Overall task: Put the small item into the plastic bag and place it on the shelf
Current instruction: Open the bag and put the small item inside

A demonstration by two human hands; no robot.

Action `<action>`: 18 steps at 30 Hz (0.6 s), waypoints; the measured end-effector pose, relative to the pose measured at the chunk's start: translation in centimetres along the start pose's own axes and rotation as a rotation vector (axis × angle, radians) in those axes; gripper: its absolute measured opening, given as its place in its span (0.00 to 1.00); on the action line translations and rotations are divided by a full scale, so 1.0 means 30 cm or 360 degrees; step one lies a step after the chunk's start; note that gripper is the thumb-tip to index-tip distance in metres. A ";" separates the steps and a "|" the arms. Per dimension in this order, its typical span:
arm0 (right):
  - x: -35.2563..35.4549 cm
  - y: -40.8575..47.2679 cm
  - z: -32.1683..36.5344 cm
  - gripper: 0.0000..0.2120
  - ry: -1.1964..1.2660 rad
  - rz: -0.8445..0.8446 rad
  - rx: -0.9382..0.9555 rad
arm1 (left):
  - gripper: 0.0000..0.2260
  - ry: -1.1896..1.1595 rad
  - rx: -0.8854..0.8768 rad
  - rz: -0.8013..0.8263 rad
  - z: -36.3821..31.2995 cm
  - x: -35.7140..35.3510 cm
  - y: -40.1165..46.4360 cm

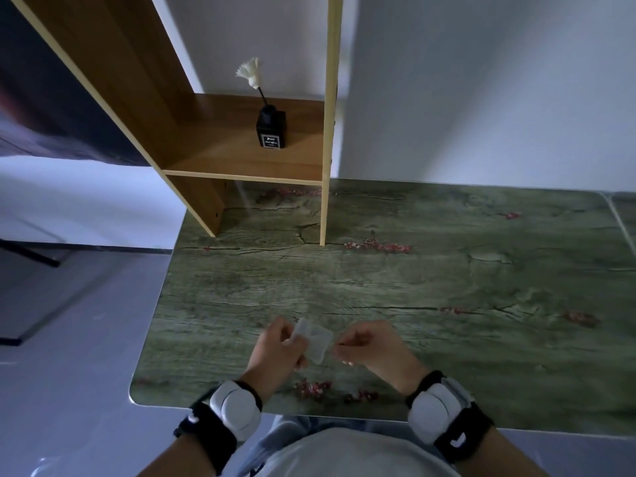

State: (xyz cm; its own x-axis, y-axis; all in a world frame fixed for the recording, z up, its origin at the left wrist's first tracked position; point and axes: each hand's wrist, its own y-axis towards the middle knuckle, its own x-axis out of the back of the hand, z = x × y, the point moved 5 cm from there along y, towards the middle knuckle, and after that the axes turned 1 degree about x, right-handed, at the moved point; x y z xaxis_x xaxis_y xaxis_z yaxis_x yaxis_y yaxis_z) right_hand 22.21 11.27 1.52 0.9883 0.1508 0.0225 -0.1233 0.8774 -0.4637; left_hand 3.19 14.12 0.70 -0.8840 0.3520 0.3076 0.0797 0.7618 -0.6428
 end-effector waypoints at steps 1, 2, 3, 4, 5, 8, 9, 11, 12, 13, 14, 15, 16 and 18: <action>0.002 -0.006 0.010 0.02 -0.0057 0.0000 0.0037 | 0.06 -0.0008 -0.0015 -0.0016 -0.004 -0.002 -0.003; 0.004 -0.014 0.018 0.03 -0.0085 0.0003 0.0072 | 0.05 -0.0019 -0.0028 -0.0023 -0.007 -0.006 -0.009; 0.004 -0.022 0.027 0.04 -0.0085 0.0012 0.0097 | 0.04 -0.0034 -0.0037 -0.0023 -0.009 -0.011 -0.012; 0.004 -0.030 0.034 0.05 -0.0062 0.0030 0.0116 | 0.04 -0.0057 -0.0046 -0.0021 -0.012 -0.016 -0.015; 0.003 -0.041 0.041 0.05 -0.0025 0.0056 0.0124 | 0.04 -0.0076 -0.0053 -0.0018 -0.015 -0.022 -0.020; 0.000 -0.054 0.039 0.06 0.0051 0.0108 0.0078 | 0.04 -0.0109 -0.0065 -0.0002 -0.018 -0.035 -0.026; 0.001 -0.057 0.037 0.05 0.0038 0.0099 0.0057 | 0.04 -0.0113 -0.0071 0.0001 -0.021 -0.040 -0.029; 0.003 -0.061 0.029 0.05 0.0041 0.0085 0.0033 | 0.04 -0.0114 -0.0077 0.0003 -0.020 -0.047 -0.034; 0.000 -0.062 0.029 0.05 0.0087 0.0090 0.0029 | 0.04 -0.0114 -0.0076 0.0007 -0.019 -0.049 -0.038; -0.004 -0.064 0.028 0.05 0.0157 0.0087 0.0013 | 0.04 -0.0114 -0.0075 0.0012 -0.018 -0.052 -0.040; -0.005 -0.065 0.025 0.05 0.0226 0.0066 -0.0010 | 0.03 -0.0108 -0.0078 0.0014 -0.016 -0.054 -0.042; -0.004 -0.065 0.023 0.06 0.0274 0.0026 -0.0045 | 0.03 -0.0100 -0.0085 0.0014 -0.016 -0.055 -0.044; -0.004 -0.069 0.019 0.06 0.0317 -0.0017 -0.0089 | 0.03 -0.0096 -0.0088 0.0012 -0.012 -0.057 -0.047; -0.006 -0.066 0.011 0.08 0.0486 -0.0065 -0.0196 | 0.02 -0.0102 -0.0090 -0.0003 -0.014 -0.057 -0.049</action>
State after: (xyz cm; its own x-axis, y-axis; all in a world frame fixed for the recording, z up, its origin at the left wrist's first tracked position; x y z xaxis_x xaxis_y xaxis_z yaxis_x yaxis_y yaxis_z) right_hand 22.26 9.64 2.73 0.9757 -0.0433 -0.2150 -0.0898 0.8153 -0.5720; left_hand 4.78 12.65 1.42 -0.9116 0.3167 0.2620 0.1025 0.7925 -0.6012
